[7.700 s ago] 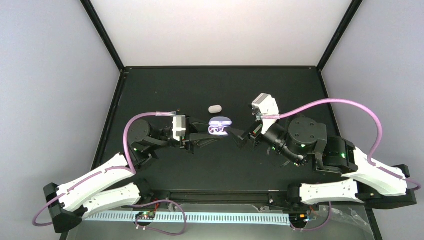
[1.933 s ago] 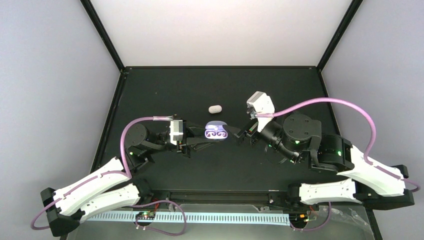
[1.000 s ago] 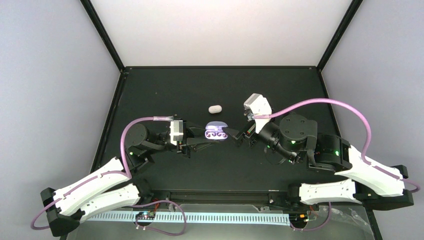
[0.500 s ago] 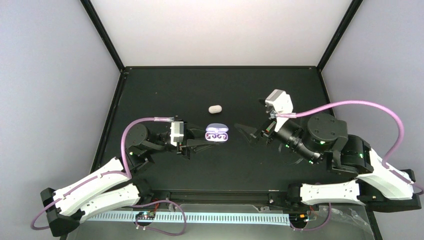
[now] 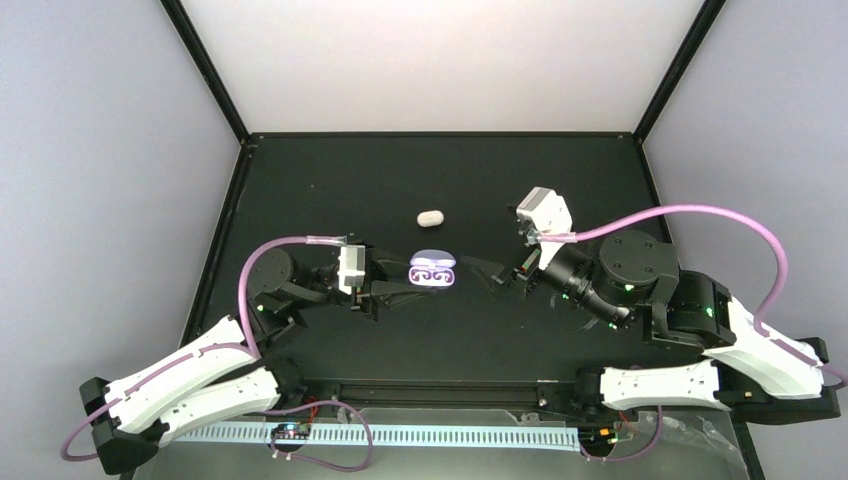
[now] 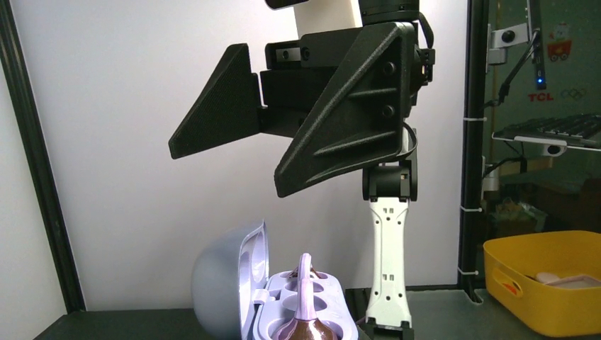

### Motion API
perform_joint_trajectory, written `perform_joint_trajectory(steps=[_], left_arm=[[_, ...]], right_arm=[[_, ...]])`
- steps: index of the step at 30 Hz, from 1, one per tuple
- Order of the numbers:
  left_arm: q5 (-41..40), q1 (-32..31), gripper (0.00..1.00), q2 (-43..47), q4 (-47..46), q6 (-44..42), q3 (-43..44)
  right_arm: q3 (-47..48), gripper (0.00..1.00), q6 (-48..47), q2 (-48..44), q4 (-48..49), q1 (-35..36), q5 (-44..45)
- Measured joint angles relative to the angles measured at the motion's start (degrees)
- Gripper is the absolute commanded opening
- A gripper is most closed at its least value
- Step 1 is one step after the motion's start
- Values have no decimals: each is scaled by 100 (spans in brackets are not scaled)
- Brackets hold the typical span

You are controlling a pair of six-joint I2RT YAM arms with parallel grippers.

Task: Insert the wireless bluetooth earbuds into the charging case
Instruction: Close the charging case.

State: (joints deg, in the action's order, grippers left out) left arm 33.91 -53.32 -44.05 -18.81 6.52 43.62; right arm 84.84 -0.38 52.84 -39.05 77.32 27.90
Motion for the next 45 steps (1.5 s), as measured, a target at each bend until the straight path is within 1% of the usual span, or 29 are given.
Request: perform_joint_trajectory(steps=[3,7,10,13,17,21,23,28,30,34,37,45], left_arm=[[0,0,2,20,9,0,-2],[-2,0,2,22,72,-4,-4],[-2,0,2,26,146,-4,-11],[-2,-2,2,61,199,-4,-31],[0,0,2,107,210,-7,-39],[0,0,1,149,275,-9,-39],[2,0,1,186,308,-26,-39],[81,0,2,249,400,-57,-39],[107,0,2,256,455,-74,-39],[96,0,2,258,597,-160,-39],[-11,0,2,256,640,-219,-39],[-79,0,1,-48,455,-227,-39]], right_arm=[[-37,100,-2,-2,22,0,109],[-138,100,7,-26,63,-105,584],[-264,100,59,-138,105,-396,654],[-273,100,254,-223,87,-1038,420],[-260,100,595,-94,0,-1893,-267],[-479,100,850,190,105,-2291,-992],[-763,100,1045,293,234,-2675,-1504],[-1952,99,1825,334,997,-4288,-3425],[-2334,99,2055,332,1226,-4616,-3967],[-2540,99,2245,205,1620,-4688,-4900],[-2494,99,2258,17,1845,-4693,-5294],[-2538,96,2328,-133,2031,-4660,-5853]])
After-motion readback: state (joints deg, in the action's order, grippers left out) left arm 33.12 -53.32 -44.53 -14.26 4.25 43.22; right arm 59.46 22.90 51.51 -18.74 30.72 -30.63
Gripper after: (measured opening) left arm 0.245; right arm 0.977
